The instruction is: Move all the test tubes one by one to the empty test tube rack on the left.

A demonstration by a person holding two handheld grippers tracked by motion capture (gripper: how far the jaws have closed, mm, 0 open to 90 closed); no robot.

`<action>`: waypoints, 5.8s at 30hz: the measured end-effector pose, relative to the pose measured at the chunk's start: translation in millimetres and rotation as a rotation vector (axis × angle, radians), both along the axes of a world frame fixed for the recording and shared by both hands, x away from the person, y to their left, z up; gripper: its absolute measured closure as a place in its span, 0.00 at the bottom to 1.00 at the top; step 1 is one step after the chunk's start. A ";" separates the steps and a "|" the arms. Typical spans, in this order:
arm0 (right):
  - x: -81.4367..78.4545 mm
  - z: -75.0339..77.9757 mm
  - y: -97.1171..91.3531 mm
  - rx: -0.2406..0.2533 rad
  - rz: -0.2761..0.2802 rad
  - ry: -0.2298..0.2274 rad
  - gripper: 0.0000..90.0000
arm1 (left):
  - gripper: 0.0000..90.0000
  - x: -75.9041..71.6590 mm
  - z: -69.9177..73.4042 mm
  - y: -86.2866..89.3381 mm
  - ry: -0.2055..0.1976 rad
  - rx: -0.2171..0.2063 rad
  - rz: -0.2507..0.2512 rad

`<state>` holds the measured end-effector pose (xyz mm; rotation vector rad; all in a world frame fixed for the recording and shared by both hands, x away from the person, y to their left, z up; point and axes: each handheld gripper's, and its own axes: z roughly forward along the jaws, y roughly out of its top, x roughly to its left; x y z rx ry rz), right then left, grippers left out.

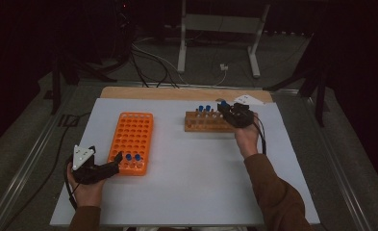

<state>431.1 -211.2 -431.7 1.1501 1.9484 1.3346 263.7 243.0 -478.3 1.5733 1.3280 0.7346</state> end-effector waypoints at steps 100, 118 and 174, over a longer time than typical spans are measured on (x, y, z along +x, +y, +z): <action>-76.2 50.5 60.2 0.051 0.471 0.113 0.85 | 0.52 34.0 62.1 -196.3 -0.063 0.080 -0.416; -77.7 44.9 68.0 0.059 0.508 0.143 0.84 | 0.87 38.8 54.9 -197.0 -0.073 0.091 -0.448; -116.2 -15.0 -59.4 0.042 0.163 0.056 0.00 | 0.86 39.9 82.2 -101.2 -0.120 -0.155 -0.306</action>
